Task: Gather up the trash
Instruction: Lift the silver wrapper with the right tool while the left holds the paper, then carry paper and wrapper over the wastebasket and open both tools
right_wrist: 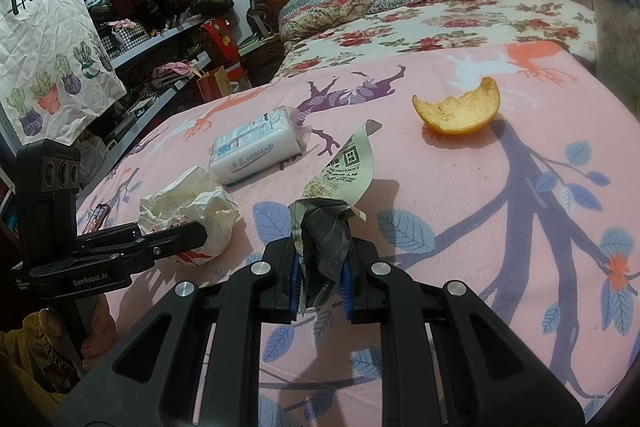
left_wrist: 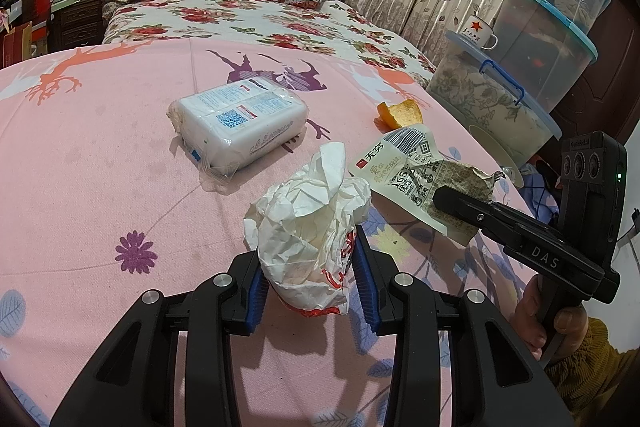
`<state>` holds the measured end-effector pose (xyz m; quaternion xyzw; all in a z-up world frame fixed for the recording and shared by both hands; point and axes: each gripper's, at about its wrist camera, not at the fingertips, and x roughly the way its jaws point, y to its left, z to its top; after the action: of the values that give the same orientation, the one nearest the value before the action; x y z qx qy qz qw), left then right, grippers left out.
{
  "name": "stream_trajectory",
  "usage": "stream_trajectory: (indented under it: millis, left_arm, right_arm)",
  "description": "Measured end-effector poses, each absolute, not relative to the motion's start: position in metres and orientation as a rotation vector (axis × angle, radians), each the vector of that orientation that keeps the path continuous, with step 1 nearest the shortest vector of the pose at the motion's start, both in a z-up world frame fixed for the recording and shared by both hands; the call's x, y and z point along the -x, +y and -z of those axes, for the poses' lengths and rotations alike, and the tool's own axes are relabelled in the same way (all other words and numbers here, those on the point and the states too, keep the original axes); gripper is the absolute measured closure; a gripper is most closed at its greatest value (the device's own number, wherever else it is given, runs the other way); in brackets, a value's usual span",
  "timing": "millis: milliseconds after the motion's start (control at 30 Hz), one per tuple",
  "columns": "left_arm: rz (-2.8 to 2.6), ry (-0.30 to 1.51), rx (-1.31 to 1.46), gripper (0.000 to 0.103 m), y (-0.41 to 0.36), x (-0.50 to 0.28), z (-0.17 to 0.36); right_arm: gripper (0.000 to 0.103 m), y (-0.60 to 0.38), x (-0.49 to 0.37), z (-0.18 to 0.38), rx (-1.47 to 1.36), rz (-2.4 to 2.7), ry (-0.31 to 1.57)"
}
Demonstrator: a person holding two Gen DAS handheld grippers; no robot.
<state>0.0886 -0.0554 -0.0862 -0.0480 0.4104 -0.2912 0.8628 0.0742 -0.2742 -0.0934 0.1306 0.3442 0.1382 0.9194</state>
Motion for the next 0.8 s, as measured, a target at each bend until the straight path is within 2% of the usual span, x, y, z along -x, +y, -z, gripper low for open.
stream_trajectory:
  millis: [333, 567, 800]
  left_arm:
    - [0.612, 0.861, 0.102, 0.068, -0.055, -0.089, 0.086]
    - [0.645, 0.895, 0.222, 0.068, -0.035, -0.089, 0.089]
    - [0.690, 0.869, 0.180, 0.068, -0.051, -0.077, 0.062]
  right_arm:
    - [0.085, -0.275, -0.073, 0.094, -0.268, -0.283, 0.697]
    - [0.085, -0.274, -0.058, 0.087, -0.265, -0.297, 0.652]
    - [0.085, -0.288, -0.043, 0.072, -0.283, -0.296, 0.598]
